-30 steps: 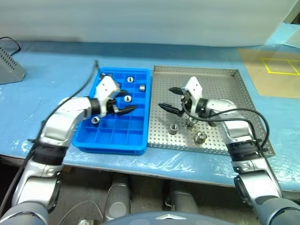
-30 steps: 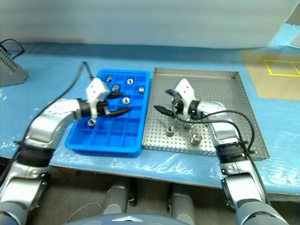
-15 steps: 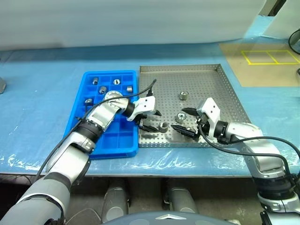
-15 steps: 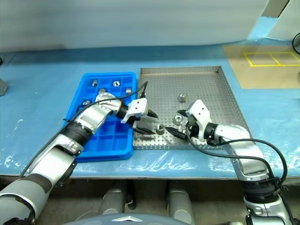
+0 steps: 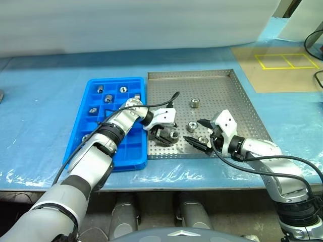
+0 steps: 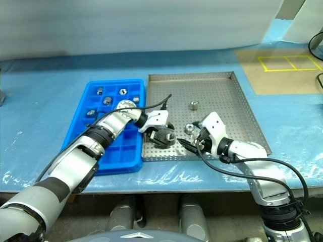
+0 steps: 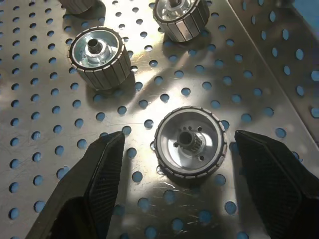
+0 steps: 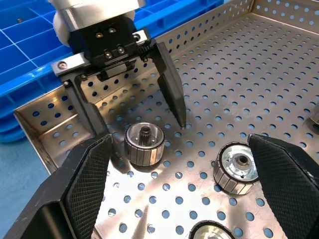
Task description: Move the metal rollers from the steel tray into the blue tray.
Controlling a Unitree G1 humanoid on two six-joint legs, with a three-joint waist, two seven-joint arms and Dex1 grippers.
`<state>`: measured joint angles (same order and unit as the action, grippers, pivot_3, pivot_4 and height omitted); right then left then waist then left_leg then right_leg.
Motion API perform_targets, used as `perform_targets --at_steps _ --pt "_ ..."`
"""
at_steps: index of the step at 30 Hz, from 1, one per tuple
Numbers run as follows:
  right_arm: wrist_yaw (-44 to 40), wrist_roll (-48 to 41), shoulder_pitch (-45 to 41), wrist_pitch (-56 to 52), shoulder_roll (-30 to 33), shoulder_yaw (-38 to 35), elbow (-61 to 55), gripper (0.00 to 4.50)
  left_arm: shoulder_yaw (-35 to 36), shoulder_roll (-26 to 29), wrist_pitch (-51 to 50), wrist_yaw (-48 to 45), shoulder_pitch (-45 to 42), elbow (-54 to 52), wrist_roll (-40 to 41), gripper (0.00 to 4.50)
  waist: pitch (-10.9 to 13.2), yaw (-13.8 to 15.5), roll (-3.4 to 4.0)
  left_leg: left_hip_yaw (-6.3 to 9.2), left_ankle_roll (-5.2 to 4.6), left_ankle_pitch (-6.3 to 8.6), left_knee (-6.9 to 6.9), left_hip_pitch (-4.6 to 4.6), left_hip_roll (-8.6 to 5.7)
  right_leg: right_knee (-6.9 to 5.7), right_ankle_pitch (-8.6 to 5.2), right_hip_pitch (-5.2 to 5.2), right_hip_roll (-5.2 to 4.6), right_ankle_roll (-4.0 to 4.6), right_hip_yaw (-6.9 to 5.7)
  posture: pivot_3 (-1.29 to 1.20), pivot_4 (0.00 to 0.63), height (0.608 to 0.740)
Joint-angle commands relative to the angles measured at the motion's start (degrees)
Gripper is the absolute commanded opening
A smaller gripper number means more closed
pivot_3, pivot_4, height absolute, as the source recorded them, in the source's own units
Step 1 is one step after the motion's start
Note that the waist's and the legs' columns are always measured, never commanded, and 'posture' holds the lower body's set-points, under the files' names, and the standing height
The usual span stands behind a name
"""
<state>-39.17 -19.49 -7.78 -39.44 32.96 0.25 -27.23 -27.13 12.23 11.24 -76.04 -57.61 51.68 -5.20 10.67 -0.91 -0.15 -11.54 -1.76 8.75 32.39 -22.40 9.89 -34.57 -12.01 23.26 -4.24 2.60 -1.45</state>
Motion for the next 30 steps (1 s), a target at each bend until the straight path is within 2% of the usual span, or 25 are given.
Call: perform_targets --at_steps 1,8,12,15,17,20,27,30 --pt "0.7 -0.2 0.0 0.7 0.3 -0.3 -1.3 4.5 -0.9 0.0 2.1 -1.6 0.2 0.4 -2.2 3.72 0.0 0.0 0.0 0.0 -0.04 0.02 0.0 -0.03 0.0 0.04 0.01 0.0 0.0 0.02 0.0 -0.44 0.15 0.74" --pt "2.0 0.8 0.3 1.7 0.0 0.4 -0.1 4.5 0.2 -0.6 4.1 -2.1 0.9 1.2 -3.3 3.72 0.0 -0.1 0.0 -0.01 -0.07 0.05 0.03 0.01 -0.02 0.06 -0.09 -0.04 -0.03 -0.16 0.0 -0.45 0.15 0.74" --pt "3.2 1.3 0.5 2.6 -0.5 0.3 0.7 4.5 0.7 -0.9 2.9 -3.1 1.5 -0.2 -2.8 2.81 0.0 -0.1 0.0 -0.01 -0.07 0.05 0.04 0.0 -0.02 0.06 -0.18 -0.04 -0.04 -0.31 0.0 -0.45 0.15 0.74" --pt "3.1 2.4 0.8 3.7 0.1 1.2 1.1 4.5 1.0 -1.1 2.3 -3.7 1.9 -1.5 -2.6 2.81 0.0 0.0 0.0 -0.01 -0.08 0.06 0.02 0.0 -0.02 0.07 -0.04 -0.04 -0.04 -0.06 0.0 -0.45 0.15 0.74" --pt "3.3 3.5 0.8 4.5 0.2 1.8 2.1 4.5 1.2 -0.5 2.3 -6.1 2.7 -3.1 -1.5 2.49 0.0 0.0 0.01 -0.01 -0.09 0.07 0.01 -0.02 -0.02 0.1 -0.01 -0.04 -0.04 -0.01 0.0 -0.45 0.15 0.74" --pt "3.1 3.0 0.4 4.8 -0.4 1.7 2.7 4.5 1.3 0.3 1.7 -5.6 4.0 -4.8 -1.9 1.72 0.0 -0.1 0.01 -0.02 -0.1 0.08 0.01 -0.02 -0.03 0.13 0.0 -0.04 -0.05 0.0 0.0 -0.44 0.15 0.74" --pt "2.5 3.2 -1.2 5.8 -0.7 2.9 4.2 4.5 3.2 0.5 -0.9 0.3 5.9 -7.0 -2.2 1.72 0.0 -0.1 0.01 -0.02 -0.1 0.07 0.01 0.01 -0.02 0.11 -0.18 -0.04 -0.05 -0.31 0.0 -0.39 0.15 0.74" --pt "1.6 3.3 -2.6 6.3 -0.6 3.4 5.6 4.5 6.2 0.0 -2.9 5.2 5.8 -8.5 -0.8 1.72 0.0 0.0 0.01 -0.01 -0.09 0.07 0.02 0.01 -0.02 0.1 -0.19 -0.06 -0.05 -0.32 0.0 -0.37 0.15 0.74"
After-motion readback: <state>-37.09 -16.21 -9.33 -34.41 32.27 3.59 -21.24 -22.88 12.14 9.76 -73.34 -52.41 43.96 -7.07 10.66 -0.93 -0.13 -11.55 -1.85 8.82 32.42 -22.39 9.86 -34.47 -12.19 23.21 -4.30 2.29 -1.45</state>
